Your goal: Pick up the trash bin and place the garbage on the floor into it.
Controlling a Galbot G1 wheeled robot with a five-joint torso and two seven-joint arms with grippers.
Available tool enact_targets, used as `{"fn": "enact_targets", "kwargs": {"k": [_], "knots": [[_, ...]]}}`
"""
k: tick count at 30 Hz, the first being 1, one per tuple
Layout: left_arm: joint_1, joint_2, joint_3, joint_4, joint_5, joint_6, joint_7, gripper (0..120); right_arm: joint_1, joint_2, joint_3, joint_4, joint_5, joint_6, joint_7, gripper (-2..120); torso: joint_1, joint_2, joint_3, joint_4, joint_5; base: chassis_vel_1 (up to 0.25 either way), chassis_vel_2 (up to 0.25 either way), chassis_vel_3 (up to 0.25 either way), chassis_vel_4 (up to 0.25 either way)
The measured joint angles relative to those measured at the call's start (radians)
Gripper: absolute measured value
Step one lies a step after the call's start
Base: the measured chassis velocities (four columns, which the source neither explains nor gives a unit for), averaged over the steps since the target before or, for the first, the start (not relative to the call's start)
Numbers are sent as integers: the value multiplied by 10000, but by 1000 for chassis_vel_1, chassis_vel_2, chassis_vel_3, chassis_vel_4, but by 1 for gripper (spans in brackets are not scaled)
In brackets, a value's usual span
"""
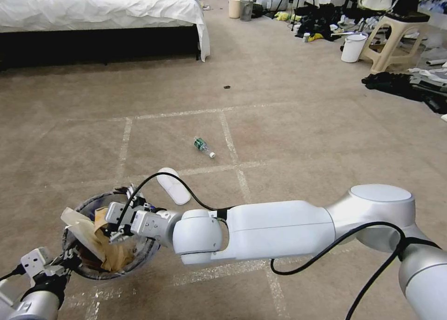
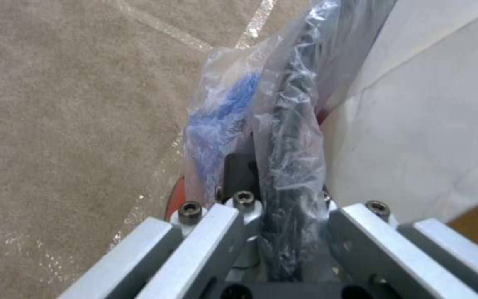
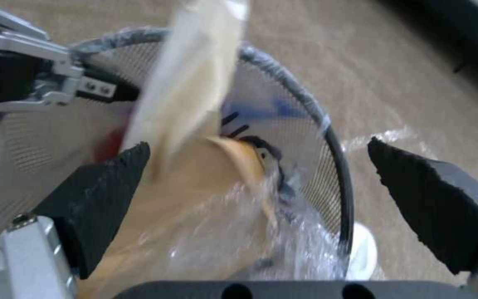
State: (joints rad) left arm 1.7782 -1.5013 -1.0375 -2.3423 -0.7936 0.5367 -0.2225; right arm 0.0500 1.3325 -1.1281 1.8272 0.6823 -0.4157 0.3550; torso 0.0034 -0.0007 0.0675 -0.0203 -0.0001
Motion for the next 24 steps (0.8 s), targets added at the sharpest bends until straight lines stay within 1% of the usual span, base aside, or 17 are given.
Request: {"fn": "enact_targets", "kwargs": {"k": [1,2,3,4,6,7,8,13,14,16,17,19,20,22,23,24], "knots": [[2,-1,4,0,5,0,2,1,33,-23,-19,114,495,-159,127,100,0,-1,0,0,0,0,0,0,0],[4,1,5,-9,6,0,2,1,163,-69,7,440,1567,-705,467,100,0,0,0,-1,-1,0,0,0,0],[4,2,8,-13,6,0,3,1,241,-95,27,560,1908,-884,572,100,0,0,0,0,-1,0,0,0,0],[4,2,8,-13,6,0,3,1,241,-95,27,560,1908,-884,572,100,0,0,0,0,-1,0,0,0,0],[-3,-5,39,-14,23,-1,5,1,439,-157,83,862,2629,-1399,788,100,0,0,0,0,-1,0,0,0,0],[-3,-5,39,-14,23,-1,5,1,439,-157,83,862,2629,-1399,788,100,0,0,0,0,-1,0,0,0,0],[-3,-13,62,-14,36,-2,11,1,463,-173,110,949,2822,-1605,915,100,0,0,0,0,-2,0,0,0,0],[20,-5,64,-11,50,-16,25,1,469,-244,375,1052,2838,-1673,967,100,0,0,0,0,-1,0,0,0,0],[26,2,60,-13,47,-17,26,1,471,-278,499,1105,2805,-1657,969,100,0,-1,0,0,-1,0,0,0,0],[59,28,37,-40,28,-17,33,1,374,-453,1311,1283,2751,-1471,964,100,0,0,0,1,-1,0,0,0,0],[59,28,37,-40,28,-17,33,1,374,-453,1311,1283,2751,-1471,964,100,0,0,0,1,-1,0,0,0,0],[77,55,8,-84,-5,-16,34,1,231,-775,2308,1436,2759,-1080,774,100,-1,0,0,1,-1,0,0,0,0],[77,55,8,-84,-5,-16,34,1,231,-775,2308,1436,2759,-1080,774,100,-1,0,0,1,-1,0,0,0,0],[99,82,-17,-156,-41,3,32,1,-210,-1237,3470,1552,2852,-375,411,100,0,-1,0,1,0,0,0,0,0],[99,82,-17,-156,-41,3,32,1,-210,-1237,3470,1552,2852,-375,411,100,0,-1,0,1,0,0,0,0,0],[110,103,-35,-194,-56,49,19,1,-570,-1535,4211,1565,2938,119,168,100,0,0,0,1,1,0,0,0,0]]}}
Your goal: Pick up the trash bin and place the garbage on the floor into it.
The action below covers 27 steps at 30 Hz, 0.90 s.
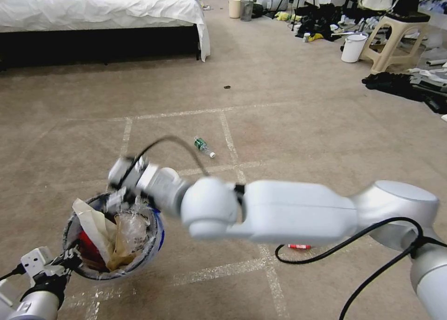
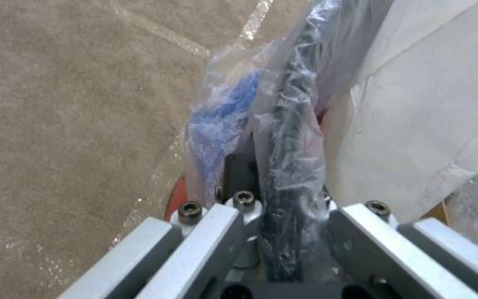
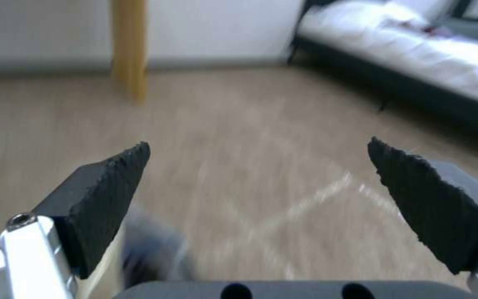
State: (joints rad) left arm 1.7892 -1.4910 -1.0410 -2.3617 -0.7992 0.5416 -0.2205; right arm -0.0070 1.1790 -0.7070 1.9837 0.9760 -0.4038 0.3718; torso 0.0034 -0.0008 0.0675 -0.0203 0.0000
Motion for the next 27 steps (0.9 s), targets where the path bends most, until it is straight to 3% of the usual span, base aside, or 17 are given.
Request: {"fn": "enact_targets", "kwargs": {"k": [4,6,9,11,12,14,17,18,19,20,27], "knots": [[38,35,-19,-79,11,71,-23,1,-707,-720,1322,45,342,955,-571,100,0,-1,1,1,1,0,0,0,0],[98,55,-19,-165,48,101,-30,1,-1561,-1639,2865,292,714,1909,-1297,100,0,0,0,-2,2,0,0,0,0],[107,64,-16,-205,51,112,-31,1,-2116,-2038,3682,449,863,2300,-1687,100,0,0,0,-3,3,0,0,0,0],[146,66,-16,-300,103,115,-26,1,-3742,-2737,5358,858,929,3103,-2307,100,0,-1,0,-3,3,0,0,0,0],[146,66,-16,-300,103,115,-26,1,-3742,-2737,5358,858,929,3103,-2307,100,0,-1,0,-3,3,0,0,0,0],[201,63,-17,-404,144,116,-12,1,-5173,-3106,6834,1257,753,3654,-2480,100,0,0,0,-2,4,0,0,0,0],[220,63,-16,-466,149,116,-1,1,-5918,-3230,7676,1509,586,3763,-2573,100,0,0,0,0,0,0,0,0,0],[250,65,-16,-524,149,115,2,1,-6815,-3336,8600,1793,257,3879,-2601,100,-1,0,-1,-3,1,0,0,0,0],[339,65,-3,-663,152,112,2,1,-8915,-3335,10432,2273,-705,4082,-2611,100,0,0,0,-2,4,0,0,0,0],[396,60,2,-769,146,108,6,1,-10042,-3163,11561,2546,-1260,4223,-2647,100,-1,0,-2,-3,-1,0,0,0,0],[490,93,47,-900,133,101,23,1,-12819,-2357,13751,2992,-2904,4975,-2831,100,-1,0,-2,-3,0,0,0,0,0]]}}
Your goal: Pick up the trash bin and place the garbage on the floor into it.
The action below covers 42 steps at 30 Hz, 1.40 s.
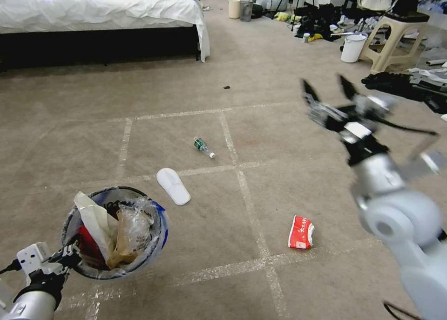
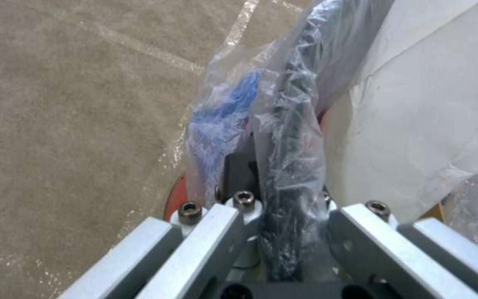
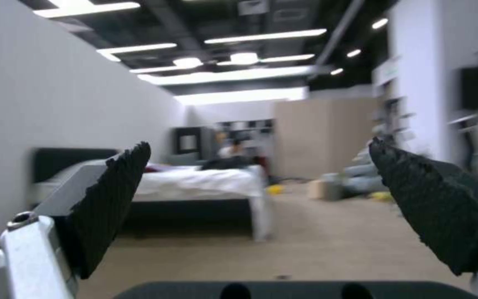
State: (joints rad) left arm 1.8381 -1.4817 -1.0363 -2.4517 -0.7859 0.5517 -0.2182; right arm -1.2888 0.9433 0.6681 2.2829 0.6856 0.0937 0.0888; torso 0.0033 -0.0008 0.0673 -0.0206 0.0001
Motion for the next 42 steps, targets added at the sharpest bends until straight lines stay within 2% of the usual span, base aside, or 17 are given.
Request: {"fn": "enact_targets", "kwargs": {"k": [2,5,11,29,42], "knots": [[9,34,36,-2,-1,-5,7,1,-912,395,382,121,-714,324,3,100,0,1,0,-2,-3,0,0,0,0],[43,96,36,-2,0,-12,15,1,-1378,742,354,102,-1228,442,194,100,0,1,1,1,-4,0,0,0,0],[42,107,53,-2,4,-27,84,1,-1576,1124,194,25,-1797,362,524,100,0,0,1,3,-3,0,0,0,0],[-25,37,231,22,105,-198,376,1,-2081,1619,418,-60,-2315,156,1088,100,0,1,2,2,-3,0,0,0,0],[-112,108,245,62,46,-228,442,1,-2232,2353,455,-71,-2755,223,1036,100,2,1,2,2,-3,0,0,0,0]]}}
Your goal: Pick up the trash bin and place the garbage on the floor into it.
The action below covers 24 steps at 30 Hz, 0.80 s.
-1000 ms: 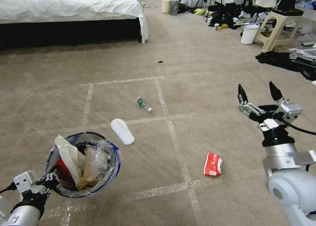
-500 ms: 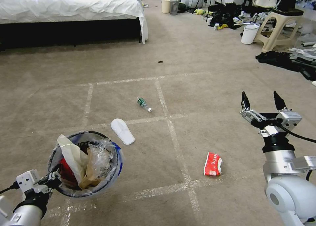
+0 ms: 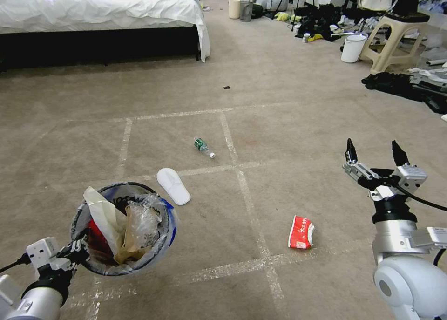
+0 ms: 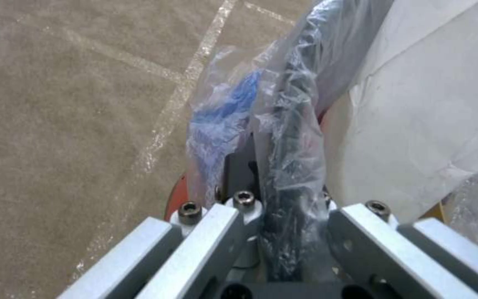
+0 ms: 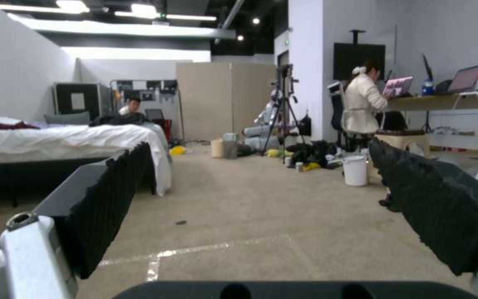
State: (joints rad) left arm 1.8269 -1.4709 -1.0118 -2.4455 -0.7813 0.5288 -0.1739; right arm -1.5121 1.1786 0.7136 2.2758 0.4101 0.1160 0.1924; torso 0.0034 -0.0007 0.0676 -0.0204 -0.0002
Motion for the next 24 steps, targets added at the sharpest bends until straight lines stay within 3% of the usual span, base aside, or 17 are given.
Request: {"fn": "enact_targets", "kwargs": {"k": [9,24], "knots": [[61,69,-255,30,71,-9,-71,1,189,325,-187,-233,-268,315,-241,100,0,0,0,1,0,0,0,0,0],[83,32,-285,60,93,6,-153,1,223,427,-305,-351,-363,312,-234,100,0,0,0,1,0,0,0,0,0]]}}
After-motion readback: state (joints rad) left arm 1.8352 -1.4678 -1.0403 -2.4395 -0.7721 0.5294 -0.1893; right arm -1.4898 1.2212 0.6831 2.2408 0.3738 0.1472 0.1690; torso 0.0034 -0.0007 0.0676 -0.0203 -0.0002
